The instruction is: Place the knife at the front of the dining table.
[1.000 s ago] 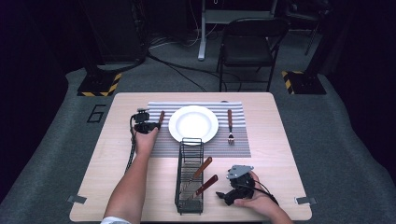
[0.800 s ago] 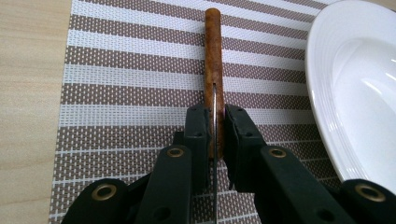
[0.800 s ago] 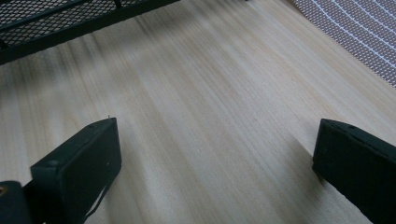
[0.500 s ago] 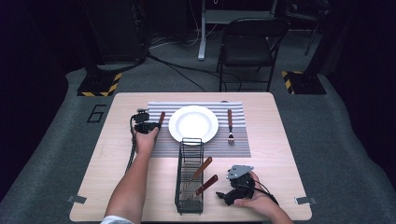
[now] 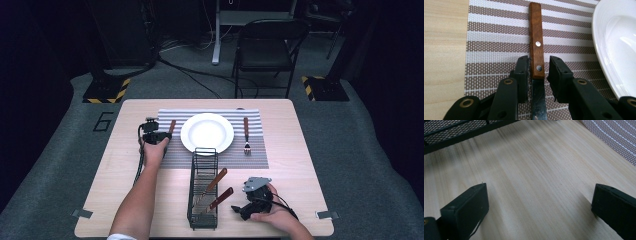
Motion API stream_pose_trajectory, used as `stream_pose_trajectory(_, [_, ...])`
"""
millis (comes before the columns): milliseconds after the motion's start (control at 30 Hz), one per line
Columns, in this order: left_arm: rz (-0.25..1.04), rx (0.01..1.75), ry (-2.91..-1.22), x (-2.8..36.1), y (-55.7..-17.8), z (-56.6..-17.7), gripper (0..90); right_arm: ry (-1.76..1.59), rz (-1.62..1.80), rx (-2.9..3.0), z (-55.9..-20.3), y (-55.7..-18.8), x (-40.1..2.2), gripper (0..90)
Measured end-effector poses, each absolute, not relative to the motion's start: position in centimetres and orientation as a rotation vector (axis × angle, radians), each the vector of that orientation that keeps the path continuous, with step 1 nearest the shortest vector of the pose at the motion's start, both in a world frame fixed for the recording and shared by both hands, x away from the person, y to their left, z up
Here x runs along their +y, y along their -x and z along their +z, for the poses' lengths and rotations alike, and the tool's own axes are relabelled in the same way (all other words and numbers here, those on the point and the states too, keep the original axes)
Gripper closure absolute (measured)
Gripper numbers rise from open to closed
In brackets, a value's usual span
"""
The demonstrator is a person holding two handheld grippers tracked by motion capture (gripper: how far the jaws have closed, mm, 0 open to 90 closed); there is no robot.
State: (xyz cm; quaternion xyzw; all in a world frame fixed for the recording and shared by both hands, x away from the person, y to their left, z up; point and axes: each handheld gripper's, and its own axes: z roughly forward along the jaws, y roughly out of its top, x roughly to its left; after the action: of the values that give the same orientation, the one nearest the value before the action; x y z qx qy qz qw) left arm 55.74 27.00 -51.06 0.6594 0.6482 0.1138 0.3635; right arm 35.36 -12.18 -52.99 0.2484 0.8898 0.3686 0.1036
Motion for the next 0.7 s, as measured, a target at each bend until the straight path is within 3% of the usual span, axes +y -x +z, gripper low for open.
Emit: stream_pose_trajectory(700, [0.276,1.641,-1.663,27.0,-54.2,-51.5,66.2,-0.748,1.092,2.619,-53.0,-35.3,-12.1,0.3])
